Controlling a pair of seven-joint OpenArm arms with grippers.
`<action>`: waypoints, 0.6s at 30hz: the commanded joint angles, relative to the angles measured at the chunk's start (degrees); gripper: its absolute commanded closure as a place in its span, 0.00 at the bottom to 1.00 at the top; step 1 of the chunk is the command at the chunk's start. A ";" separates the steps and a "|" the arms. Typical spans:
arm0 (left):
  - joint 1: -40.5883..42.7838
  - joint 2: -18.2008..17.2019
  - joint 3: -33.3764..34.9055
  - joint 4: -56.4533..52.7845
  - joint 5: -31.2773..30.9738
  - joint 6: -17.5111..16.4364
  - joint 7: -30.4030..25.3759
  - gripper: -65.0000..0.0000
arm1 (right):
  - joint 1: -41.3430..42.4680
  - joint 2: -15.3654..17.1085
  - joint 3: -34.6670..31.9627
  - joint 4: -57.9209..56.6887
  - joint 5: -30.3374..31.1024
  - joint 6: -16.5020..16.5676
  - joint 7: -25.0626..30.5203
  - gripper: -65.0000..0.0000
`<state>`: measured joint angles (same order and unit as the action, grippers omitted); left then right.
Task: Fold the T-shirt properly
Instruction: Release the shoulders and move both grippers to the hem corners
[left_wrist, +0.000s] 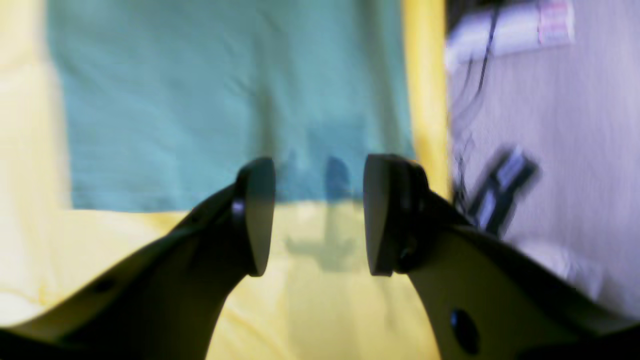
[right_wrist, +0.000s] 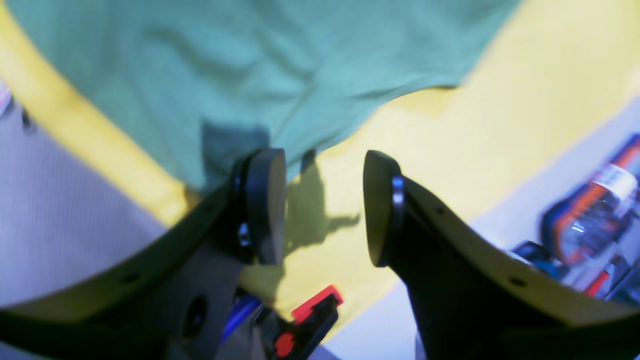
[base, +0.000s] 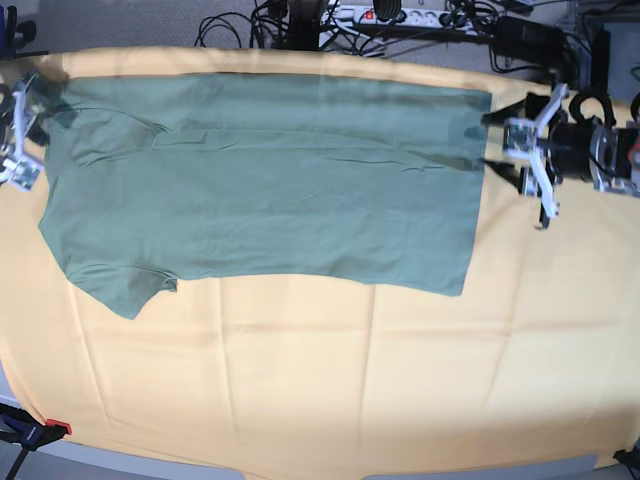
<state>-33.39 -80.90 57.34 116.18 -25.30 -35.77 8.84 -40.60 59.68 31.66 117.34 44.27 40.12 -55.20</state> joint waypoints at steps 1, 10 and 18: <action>-2.45 -0.90 -0.79 0.24 -2.45 2.71 0.22 0.54 | 0.26 1.25 2.78 0.46 1.73 -0.12 0.04 0.57; -8.37 6.51 -1.33 -12.15 -14.12 14.25 3.65 0.54 | 0.28 0.94 9.33 0.24 5.05 -0.12 0.07 0.57; -8.39 22.21 -11.93 -44.98 -37.07 5.60 10.40 0.54 | 0.42 -2.25 9.33 0.24 5.03 -0.12 0.09 0.57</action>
<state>-40.40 -57.49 46.06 70.46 -62.00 -30.24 20.67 -40.36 56.21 40.21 117.25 49.19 40.14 -55.61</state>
